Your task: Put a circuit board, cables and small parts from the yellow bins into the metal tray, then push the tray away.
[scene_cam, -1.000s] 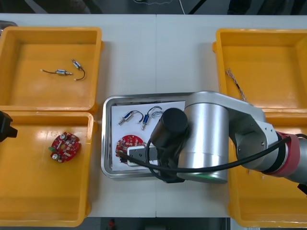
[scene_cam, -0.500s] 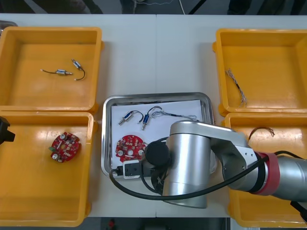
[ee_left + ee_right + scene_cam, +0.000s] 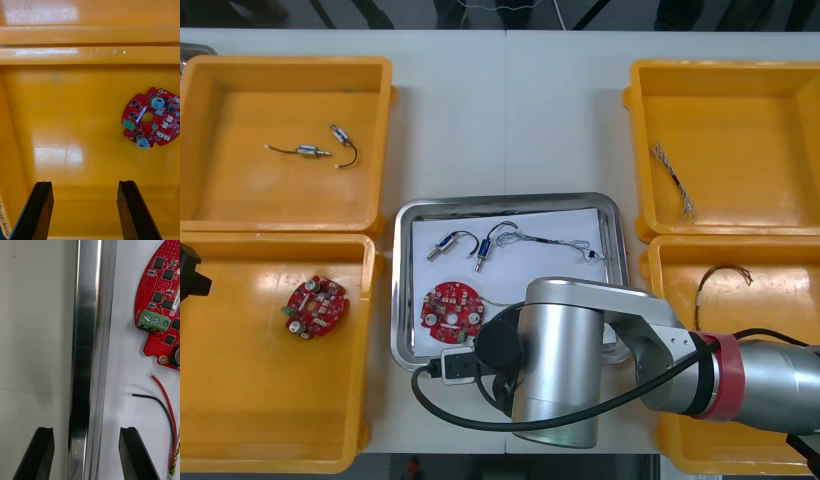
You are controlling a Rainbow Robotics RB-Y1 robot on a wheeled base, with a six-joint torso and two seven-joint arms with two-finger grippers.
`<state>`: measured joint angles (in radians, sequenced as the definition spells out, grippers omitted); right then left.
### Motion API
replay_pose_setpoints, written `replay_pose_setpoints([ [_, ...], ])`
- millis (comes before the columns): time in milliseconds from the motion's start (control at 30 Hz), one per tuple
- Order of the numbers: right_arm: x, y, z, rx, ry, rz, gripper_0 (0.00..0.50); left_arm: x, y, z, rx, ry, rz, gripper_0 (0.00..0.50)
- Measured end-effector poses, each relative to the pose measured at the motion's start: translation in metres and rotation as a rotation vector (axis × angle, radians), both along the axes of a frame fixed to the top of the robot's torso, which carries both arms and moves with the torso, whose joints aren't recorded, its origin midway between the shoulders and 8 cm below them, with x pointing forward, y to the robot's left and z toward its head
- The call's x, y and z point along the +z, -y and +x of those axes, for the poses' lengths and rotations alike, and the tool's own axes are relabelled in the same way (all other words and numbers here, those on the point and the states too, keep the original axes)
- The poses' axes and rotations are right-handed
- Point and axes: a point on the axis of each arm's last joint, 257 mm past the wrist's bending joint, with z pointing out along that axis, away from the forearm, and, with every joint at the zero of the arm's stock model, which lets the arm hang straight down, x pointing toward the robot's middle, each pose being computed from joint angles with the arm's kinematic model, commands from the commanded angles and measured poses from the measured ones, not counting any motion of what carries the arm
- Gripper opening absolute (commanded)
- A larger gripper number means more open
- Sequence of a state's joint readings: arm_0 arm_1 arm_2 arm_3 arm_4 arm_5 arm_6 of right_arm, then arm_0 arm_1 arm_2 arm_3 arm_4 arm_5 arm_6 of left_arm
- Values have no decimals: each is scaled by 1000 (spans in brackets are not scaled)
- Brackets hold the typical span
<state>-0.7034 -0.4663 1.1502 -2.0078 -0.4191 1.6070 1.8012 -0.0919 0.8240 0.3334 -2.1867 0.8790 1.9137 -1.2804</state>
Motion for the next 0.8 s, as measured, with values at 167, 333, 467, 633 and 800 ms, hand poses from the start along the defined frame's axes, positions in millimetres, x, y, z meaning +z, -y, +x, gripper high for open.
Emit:
replay_pose_setpoints([
  [167,-3,-2,1,-2,3,-5,500,0,0,0,0,0,0,500],
  [333,-3,-3,0,1,4,-3,225,0,0,0,0,0,0,500],
  [467,-2,-4,1,1,8,-3,90,0,0,0,0,0,0,500],
  [633,-1,-3,3,-1,17,-4,42,0,0,0,0,0,0,500],
  [800,0,-4,4,-1,19,-3,32,0,0,0,0,0,0,500],
])
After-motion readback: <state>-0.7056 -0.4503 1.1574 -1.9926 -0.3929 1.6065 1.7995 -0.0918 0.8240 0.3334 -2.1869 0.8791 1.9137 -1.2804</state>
